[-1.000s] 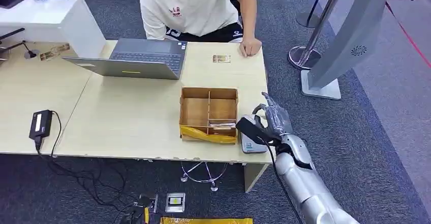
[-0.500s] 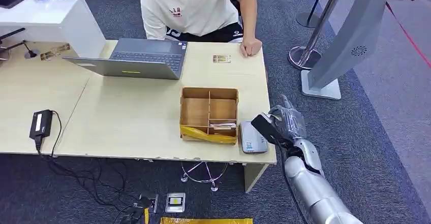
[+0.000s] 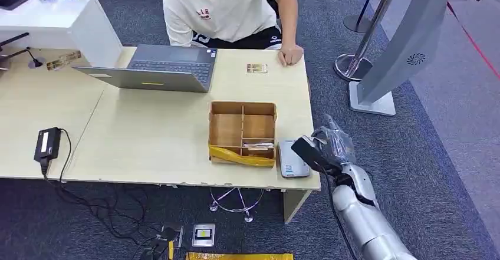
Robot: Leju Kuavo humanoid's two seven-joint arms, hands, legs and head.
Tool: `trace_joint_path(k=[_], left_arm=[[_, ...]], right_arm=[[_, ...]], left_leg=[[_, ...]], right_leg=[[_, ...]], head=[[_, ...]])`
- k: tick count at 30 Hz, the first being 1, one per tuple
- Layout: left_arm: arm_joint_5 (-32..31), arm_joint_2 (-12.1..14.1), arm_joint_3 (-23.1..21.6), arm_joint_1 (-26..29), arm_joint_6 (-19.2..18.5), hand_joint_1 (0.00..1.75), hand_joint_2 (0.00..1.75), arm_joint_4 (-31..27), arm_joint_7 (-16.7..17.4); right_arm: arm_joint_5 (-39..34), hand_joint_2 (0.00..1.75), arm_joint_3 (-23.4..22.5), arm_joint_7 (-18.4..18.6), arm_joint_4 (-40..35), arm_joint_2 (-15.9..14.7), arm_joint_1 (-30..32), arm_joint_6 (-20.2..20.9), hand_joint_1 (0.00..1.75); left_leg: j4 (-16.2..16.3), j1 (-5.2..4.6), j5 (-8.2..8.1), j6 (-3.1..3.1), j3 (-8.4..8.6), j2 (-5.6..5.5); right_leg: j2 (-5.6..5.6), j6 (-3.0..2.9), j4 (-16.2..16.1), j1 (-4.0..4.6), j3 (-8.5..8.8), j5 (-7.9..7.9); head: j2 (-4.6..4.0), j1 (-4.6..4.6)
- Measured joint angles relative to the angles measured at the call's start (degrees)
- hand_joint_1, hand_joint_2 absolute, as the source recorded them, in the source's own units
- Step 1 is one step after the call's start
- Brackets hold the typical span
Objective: Pass the card to the sensor for recognition and then transmit it.
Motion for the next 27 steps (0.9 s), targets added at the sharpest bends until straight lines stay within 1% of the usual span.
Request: trace_joint_path(k=[16,21,27], left_arm=[[0.0,0.0,0.0,-0.2,0.0,0.00,1.75,0.0,0.0],[0.0,0.0,0.0,-0.2,0.0,0.00,1.75,0.0,0.0],[-0.2,-0.1,0.0,-0.5,0.0,0.00,1.75,0.0,0.0]], right_arm=[[0.0,1.75,0.0,0.0,-1.1,-0.7,0.3,0.2,1.75],[0.5,1.75,0.1,-0.7,-1.1,-0.7,0.5,1.2,1.75],[0.6,1.75,0.4,-1.3,-2.4,-0.3,0.6,3.8,1.75]], left_leg=[[0.0,0.00,0.00,0.00,0.00,0.00],[0.0,0.00,0.00,0.00,-0.01,0.00],[0.0,0.00,0.00,0.00,-0.02,0.00]], right_leg=[[0.00,0.00,0.0,0.00,0.00,0.00],[0.00,0.00,0.0,0.00,0.00,0.00],[0.00,0.00,0.0,0.00,0.00,0.00]], head=[[0.00,0.00],[0.02,0.00],[0.00,0.00]])
